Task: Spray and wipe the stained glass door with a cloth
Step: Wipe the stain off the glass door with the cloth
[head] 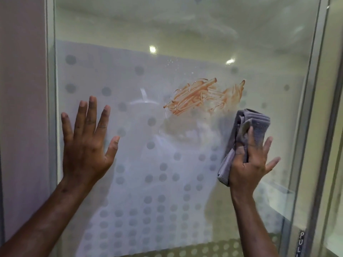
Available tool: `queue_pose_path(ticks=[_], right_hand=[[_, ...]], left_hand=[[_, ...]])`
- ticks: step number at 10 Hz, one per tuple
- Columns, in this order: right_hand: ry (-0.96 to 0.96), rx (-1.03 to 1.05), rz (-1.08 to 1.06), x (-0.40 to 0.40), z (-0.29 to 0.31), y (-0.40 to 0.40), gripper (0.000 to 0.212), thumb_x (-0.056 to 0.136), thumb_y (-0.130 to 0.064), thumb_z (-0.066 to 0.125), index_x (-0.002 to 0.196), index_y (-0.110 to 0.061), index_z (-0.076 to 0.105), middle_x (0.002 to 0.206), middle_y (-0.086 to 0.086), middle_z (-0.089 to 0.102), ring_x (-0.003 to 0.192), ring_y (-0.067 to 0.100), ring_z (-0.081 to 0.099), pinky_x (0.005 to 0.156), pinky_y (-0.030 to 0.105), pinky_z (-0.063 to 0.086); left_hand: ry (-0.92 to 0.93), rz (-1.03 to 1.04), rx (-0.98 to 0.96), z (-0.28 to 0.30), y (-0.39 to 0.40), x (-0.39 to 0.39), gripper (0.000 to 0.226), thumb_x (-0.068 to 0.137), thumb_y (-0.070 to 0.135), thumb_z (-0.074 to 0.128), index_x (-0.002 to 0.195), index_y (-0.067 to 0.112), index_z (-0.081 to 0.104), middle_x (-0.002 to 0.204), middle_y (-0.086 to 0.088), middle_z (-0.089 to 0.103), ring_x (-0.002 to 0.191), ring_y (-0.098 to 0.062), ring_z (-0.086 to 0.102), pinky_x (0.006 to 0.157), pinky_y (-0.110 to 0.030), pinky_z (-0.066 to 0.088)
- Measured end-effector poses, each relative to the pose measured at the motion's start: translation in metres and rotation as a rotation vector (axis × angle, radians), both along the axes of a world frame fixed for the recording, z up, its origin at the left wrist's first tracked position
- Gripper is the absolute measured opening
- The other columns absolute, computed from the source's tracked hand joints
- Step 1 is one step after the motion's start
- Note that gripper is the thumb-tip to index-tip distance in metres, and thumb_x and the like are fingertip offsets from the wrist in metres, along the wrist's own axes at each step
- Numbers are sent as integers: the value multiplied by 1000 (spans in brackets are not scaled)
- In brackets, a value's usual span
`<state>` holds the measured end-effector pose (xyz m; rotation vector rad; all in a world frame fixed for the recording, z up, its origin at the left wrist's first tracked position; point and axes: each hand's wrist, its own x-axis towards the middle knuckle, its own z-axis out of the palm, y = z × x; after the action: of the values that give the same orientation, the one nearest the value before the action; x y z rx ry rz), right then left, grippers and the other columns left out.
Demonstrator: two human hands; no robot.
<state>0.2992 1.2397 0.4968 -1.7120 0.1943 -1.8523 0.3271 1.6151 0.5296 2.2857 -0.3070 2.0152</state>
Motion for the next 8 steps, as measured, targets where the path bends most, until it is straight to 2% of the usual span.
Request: queue_pose_path(ticks=[1,2,3,4,5,6,7,8], right_hand=[[-55,-131,-7,-1,5,34,61,92,-21,50,152,-33,46,167,-12,27,158,27,22,121,73,0],[73,-462,-46,-2,-5,95,57,97,-36,49,153,-39,42,169,-4,26,158,32,20,120,75,5],[200,-647,-58,0,-14,133,51,104,-52,40,154,-44,41,171,4,23,160,33,11,119,75,-2],[244,-669,-121,1,-14,132,54,102,-65,35,154,-49,36,172,5,18,160,36,8,116,79,0],[253,-711,-178,0,-12,125,57,98,-70,41,153,-54,35,172,6,18,160,37,8,113,81,4],[259,-736,-189,-1,-9,121,59,96,-75,39,152,-57,35,172,6,16,160,38,7,110,85,4],[250,-738,-196,0,-8,117,59,96,-73,45,151,-57,35,172,5,19,159,37,11,112,81,9],[215,-725,-218,0,-8,111,57,97,-62,52,151,-55,37,171,4,24,158,33,21,113,72,20]], left_hand=[[-3,-4,-2,0,0,0,72,99,44,40,161,14,21,170,-15,9,158,-31,7,125,-64,4],[0,-3,-1,0,0,-2,72,98,44,39,161,14,19,170,-14,9,158,-31,7,125,-64,5],[6,8,5,0,1,-2,73,99,44,39,161,15,17,170,-15,8,158,-32,8,124,-66,6],[10,23,7,-1,1,-1,73,99,44,39,162,15,16,171,-15,7,158,-32,8,124,-66,6],[14,16,7,0,0,-2,73,99,44,39,162,16,15,171,-14,7,159,-31,6,124,-65,6],[14,9,6,0,1,-2,72,99,44,39,162,16,16,171,-14,7,159,-31,6,124,-65,7],[20,5,4,0,2,-2,73,99,45,38,162,16,16,171,-14,7,159,-31,6,124,-64,5],[21,-3,9,0,2,-2,73,99,45,39,162,16,17,171,-13,8,158,-31,7,125,-63,4]])
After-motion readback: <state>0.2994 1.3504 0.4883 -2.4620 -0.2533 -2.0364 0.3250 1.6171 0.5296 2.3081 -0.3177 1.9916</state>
